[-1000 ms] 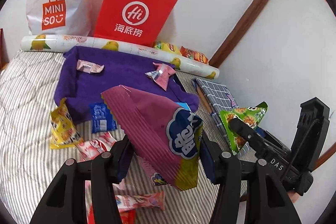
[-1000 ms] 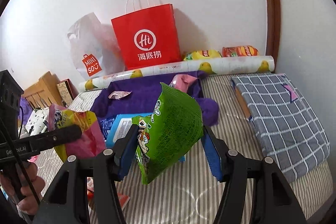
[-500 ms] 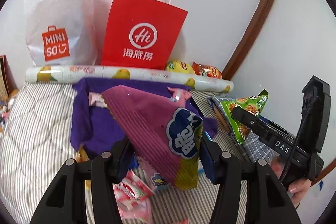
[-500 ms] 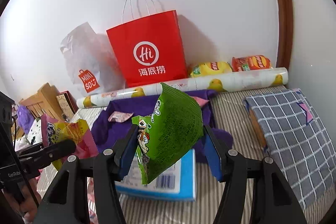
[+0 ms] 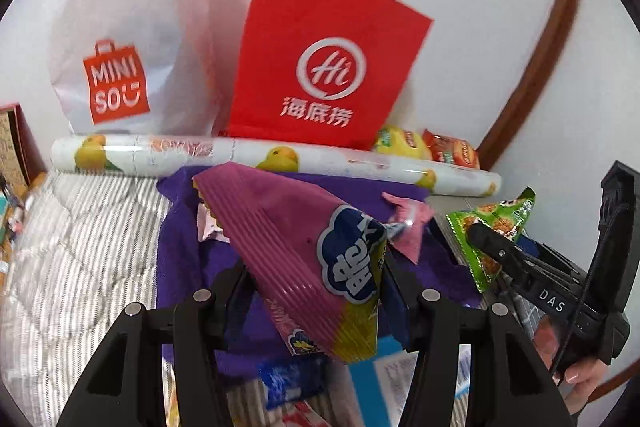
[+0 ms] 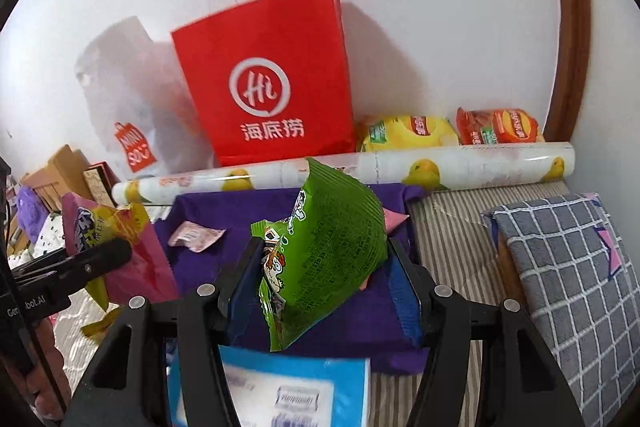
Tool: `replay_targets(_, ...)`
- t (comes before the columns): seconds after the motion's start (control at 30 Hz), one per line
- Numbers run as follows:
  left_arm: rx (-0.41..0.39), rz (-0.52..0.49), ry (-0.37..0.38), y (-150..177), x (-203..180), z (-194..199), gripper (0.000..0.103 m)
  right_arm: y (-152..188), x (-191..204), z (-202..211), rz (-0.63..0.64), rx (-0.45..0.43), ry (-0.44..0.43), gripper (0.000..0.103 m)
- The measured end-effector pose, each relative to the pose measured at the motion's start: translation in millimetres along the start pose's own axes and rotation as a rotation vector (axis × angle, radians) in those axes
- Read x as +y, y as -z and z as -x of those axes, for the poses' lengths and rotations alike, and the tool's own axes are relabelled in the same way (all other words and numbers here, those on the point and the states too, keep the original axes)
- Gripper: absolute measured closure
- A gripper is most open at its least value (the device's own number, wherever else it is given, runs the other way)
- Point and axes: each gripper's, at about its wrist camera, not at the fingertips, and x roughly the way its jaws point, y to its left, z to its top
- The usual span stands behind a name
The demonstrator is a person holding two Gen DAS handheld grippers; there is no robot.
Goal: Organize snacks
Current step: 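Carry the green bag and the purple-pink chip bag over the purple towel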
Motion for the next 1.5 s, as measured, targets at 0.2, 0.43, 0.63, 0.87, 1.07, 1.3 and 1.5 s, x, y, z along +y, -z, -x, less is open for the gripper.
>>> replay_targets(0.2, 0.039, 0.058, 0.021, 8.8, 23.2, -26.6, 0.049, 9.5, -10.9, -28.8, -0.016, 0.034, -0.024, 0.044)
replay_targets(0.43, 0.080, 0.134, 0.093, 19.3, 41.6, -41.2, 0.049, 22.0, -22.2, -46.6, -0.020, 0.083, -0.011, 0.044)
replay_targets(0.63, 0.071, 0.148, 0.086, 19.0, 43.0, -42.2, 0.049, 27.1, -28.3, -55.9, -0.044, 0.120, -0.013, 0.044)
replay_targets(0.87, 0.119, 0.161, 0.091, 22.2, 40.1, -52.5, 0.049, 31.0, -23.2, -57.1, -0.017, 0.136, -0.022, 0.044)
replay_targets(1.07, 0.117, 0.144, 0.085, 23.1, 36.6, -53.4, 0.049, 33.7, -21.7, -62.3, -0.013, 0.171, -0.031, 0.044)
replay_targets(1.3, 0.119, 0.173, 0.102, 23.9, 38.4, -55.7, 0.049, 34.8, -23.8, -66.8, -0.034, 0.198, -0.039, 0.044)
replay_targets(1.5, 0.102, 0.205, 0.087, 24.5, 42.2, -57.9, 0.049, 35.7, -24.6, -68.0, -0.042, 0.205, -0.047, 0.043)
